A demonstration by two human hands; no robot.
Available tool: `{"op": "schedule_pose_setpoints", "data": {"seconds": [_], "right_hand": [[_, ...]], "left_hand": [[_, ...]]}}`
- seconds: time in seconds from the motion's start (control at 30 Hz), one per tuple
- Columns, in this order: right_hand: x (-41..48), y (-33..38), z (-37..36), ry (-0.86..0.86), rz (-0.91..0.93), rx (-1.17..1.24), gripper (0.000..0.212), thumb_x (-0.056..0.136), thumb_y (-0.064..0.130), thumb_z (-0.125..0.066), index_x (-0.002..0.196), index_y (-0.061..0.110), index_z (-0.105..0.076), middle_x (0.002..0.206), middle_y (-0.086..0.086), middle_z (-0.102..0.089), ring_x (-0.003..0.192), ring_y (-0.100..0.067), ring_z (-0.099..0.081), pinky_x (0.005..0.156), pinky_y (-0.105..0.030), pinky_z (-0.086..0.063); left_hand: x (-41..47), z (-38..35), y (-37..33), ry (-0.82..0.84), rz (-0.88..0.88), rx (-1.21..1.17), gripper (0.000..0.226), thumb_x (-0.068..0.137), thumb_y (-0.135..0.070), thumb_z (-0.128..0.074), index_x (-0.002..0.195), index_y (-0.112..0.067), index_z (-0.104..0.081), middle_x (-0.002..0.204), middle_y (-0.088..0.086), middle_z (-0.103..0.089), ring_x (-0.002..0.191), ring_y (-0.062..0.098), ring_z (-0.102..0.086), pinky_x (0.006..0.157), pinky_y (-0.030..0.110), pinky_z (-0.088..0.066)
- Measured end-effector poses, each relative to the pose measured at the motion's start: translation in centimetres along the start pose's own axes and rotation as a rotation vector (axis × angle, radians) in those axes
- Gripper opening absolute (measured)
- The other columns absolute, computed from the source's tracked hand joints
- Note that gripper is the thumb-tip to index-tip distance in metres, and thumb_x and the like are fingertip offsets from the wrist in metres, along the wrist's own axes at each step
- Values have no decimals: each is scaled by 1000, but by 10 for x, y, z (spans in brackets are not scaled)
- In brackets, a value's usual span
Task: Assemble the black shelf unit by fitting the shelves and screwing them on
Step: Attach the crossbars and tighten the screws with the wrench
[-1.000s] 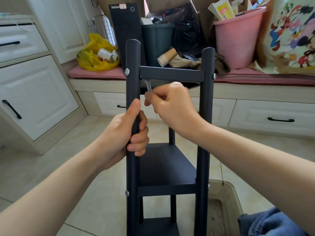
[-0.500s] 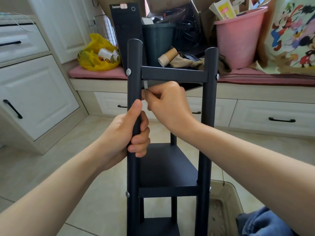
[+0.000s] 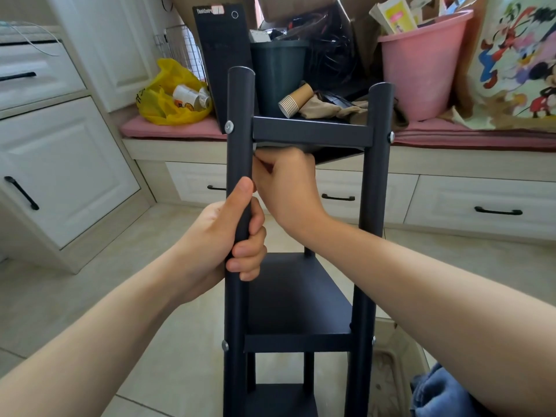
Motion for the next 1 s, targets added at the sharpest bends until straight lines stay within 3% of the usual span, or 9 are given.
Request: {"op": "schedule_pose_setpoints", "data": {"seconds": [0.2, 0.3, 0.37, 0.47, 0.7, 0.8, 1.0], "right_hand": [[-3, -2, 1, 26, -18, -76, 47, 96, 5, -59, 53, 19, -47, 46, 12, -46, 48, 5, -54, 52, -7, -37], [-4, -8, 1, 96, -80, -181, 43, 94, 11, -58, 52, 4, -49, 48, -10, -50, 55, -22, -56, 57, -33, -45], [-5, -10, 5, 106, -94, -207, 35, 91, 12, -57, 61, -7, -56, 59, -25, -57, 64, -35, -56, 62, -38, -45], [-5, -2, 15, 93, -62, -212, 29, 88, 11, -57, 70, -10, -63, 66, -28, -61, 67, -37, -58, 61, -37, -43], [-9, 9, 27, 73, 0, -206, 31, 91, 11, -57, 66, -5, -66, 60, -21, -62, 59, -28, -55, 54, -31, -43], [-11, 10, 24, 101, 16, -221, 34, 92, 10, -58, 61, -1, -64, 54, -15, -59, 59, -24, -54, 52, -21, -40], [-7, 7, 25, 75, -16, -200, 32, 89, 7, -56, 59, -4, -61, 52, -18, -55, 47, -19, -43, 49, -24, -37]], "left_hand": [[-2, 2, -1, -16, 7, 16, 55, 83, -68, -45, 63, -16, -43, 46, -1, -27, 35, 12, -24, 40, 23, -34], [-2, 2, -1, -23, 7, 11, 55, 81, -68, -47, 63, -16, -42, 46, -1, -26, 35, 12, -24, 40, 23, -34], [-2, 2, -1, -25, 10, 8, 55, 80, -68, -48, 64, -16, -42, 46, -1, -26, 35, 12, -24, 40, 23, -34], [-2, 2, 0, -25, 14, 8, 55, 80, -68, -49, 64, -16, -44, 47, -1, -26, 36, 13, -24, 40, 24, -34], [-1, 1, 0, -30, 12, 6, 55, 79, -69, -50, 64, -16, -44, 47, -2, -27, 36, 12, -24, 40, 24, -35], [-1, 0, 0, -28, 12, 1, 55, 79, -69, -50, 64, -16, -44, 46, -2, -27, 36, 12, -24, 39, 24, -35], [-1, -2, 0, -31, 12, -1, 54, 80, -67, -49, 63, -16, -43, 46, -2, -27, 35, 12, -24, 40, 23, -35]]}}
Point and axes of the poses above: each hand's wrist, its own x-axis towards the middle knuckle, its own z-axis out of the back of the hand, y = z × x, the point moved 7 cm from there along x, towards the middle knuckle
